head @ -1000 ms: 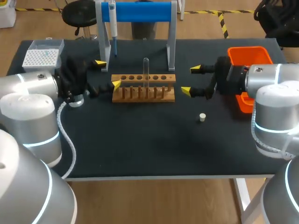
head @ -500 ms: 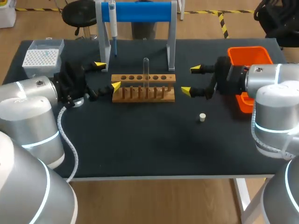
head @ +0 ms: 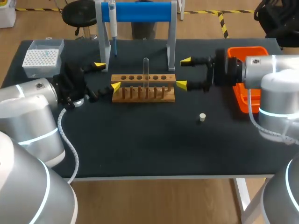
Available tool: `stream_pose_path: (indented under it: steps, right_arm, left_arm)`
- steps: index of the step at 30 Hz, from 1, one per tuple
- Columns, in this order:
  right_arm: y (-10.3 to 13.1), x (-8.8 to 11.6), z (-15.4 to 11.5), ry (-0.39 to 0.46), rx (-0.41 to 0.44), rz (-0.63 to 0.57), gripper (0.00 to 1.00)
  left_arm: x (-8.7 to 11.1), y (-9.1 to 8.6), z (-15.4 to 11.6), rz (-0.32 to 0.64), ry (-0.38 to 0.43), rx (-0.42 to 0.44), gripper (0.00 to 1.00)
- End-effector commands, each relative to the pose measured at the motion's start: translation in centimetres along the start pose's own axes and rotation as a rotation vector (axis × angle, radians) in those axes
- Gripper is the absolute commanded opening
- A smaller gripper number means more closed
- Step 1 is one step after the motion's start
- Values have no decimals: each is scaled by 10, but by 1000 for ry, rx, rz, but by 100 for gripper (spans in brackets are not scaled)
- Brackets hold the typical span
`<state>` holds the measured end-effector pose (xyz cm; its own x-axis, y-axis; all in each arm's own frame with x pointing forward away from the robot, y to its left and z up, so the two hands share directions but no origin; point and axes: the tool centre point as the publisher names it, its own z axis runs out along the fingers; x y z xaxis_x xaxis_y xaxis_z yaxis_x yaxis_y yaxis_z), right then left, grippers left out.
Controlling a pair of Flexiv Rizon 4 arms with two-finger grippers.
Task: Invert the test tube, pick up the pipette, mount the tip to pipette, aspirate from beaker and dispense into the tube, eject the tip, return the pipette, and cap with the stopper.
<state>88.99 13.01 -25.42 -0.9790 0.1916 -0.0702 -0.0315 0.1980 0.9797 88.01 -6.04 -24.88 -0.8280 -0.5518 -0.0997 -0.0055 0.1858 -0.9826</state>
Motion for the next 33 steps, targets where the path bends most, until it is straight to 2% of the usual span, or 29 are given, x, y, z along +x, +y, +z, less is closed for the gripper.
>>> stream_pose_path:
  steps: [1,11,27,33]
  right_arm:
    - [-5,-20,12,153,-54,-2,100]
    - [-1,-28,38,271,-102,20,100]
    - [0,-30,81,381,-129,29,100]
    - [-3,-29,95,397,-129,38,100]
  left_arm:
    - [1,1,-1,0,-4,3,100]
    - [1,1,-1,0,-4,3,100]
    - [1,1,-1,0,-4,3,100]
    - [1,1,-1,0,-4,3,100]
